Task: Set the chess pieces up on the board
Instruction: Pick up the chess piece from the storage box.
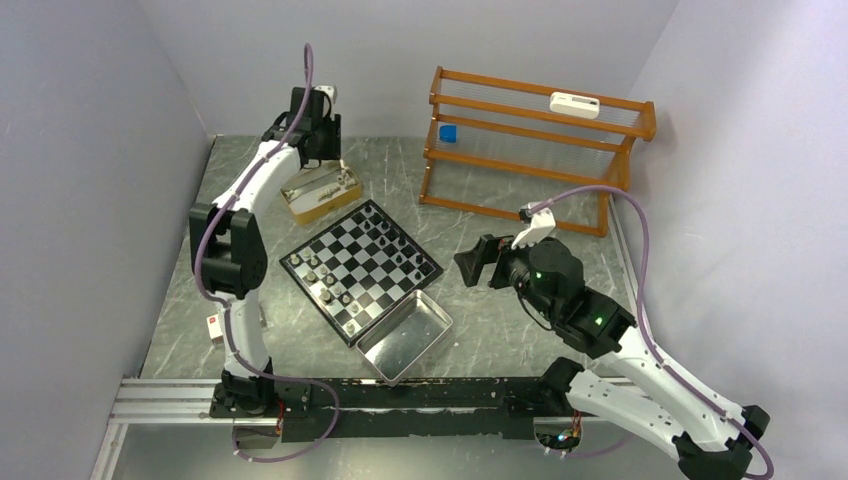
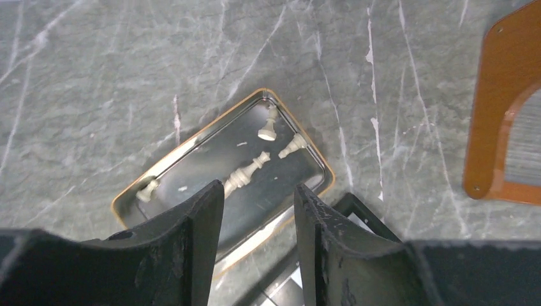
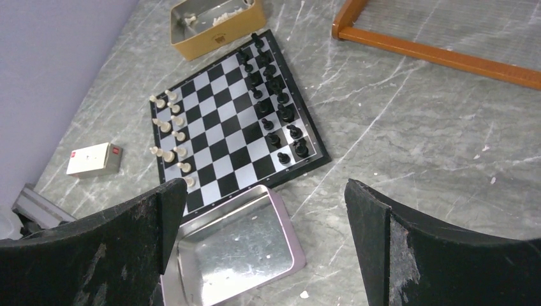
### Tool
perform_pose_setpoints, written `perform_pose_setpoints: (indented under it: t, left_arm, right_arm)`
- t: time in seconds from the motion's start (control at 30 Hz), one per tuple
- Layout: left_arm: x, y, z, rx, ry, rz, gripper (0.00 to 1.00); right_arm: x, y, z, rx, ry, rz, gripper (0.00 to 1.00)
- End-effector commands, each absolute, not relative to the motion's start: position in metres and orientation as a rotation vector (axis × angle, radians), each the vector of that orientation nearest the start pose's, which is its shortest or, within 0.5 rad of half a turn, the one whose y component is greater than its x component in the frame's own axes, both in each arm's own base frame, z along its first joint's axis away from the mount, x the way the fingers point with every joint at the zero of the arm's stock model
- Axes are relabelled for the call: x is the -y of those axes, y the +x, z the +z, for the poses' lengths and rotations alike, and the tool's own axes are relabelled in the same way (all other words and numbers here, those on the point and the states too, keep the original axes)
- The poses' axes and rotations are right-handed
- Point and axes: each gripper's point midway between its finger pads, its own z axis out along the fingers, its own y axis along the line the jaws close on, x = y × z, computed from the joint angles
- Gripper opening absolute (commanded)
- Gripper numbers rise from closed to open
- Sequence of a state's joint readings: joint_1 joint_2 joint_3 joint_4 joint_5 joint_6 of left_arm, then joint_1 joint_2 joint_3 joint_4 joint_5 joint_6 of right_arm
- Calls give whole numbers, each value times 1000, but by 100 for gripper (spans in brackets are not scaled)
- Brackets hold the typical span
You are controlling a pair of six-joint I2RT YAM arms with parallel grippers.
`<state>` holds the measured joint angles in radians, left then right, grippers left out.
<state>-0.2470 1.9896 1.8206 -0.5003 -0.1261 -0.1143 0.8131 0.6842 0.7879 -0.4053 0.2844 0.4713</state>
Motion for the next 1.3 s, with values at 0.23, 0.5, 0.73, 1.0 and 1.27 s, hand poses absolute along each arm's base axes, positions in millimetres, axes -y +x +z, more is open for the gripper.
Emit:
perform_pose_setpoints:
  t: [0.23, 0.5, 0.73, 1.0, 1.27]
  left_arm:
    - [129, 578, 120, -2235, 227, -147, 47]
    - [117, 587, 97, -2244, 245, -132, 42]
    - [122, 594, 84, -2250, 320, -153, 40]
    - [124, 596, 74, -2250, 327, -161, 38]
    - [124, 596, 58, -2269, 334, -159, 37]
  right_arm:
    - [-184, 224, 264, -1885, -144, 573, 100]
    - [-185, 227, 261, -1893, -133, 566, 100]
    - [-187, 230, 260, -1900, -134, 557, 100]
    - [-189, 233, 262, -1896, -135, 553, 100]
    - [-186, 232, 263, -1893, -133, 543, 100]
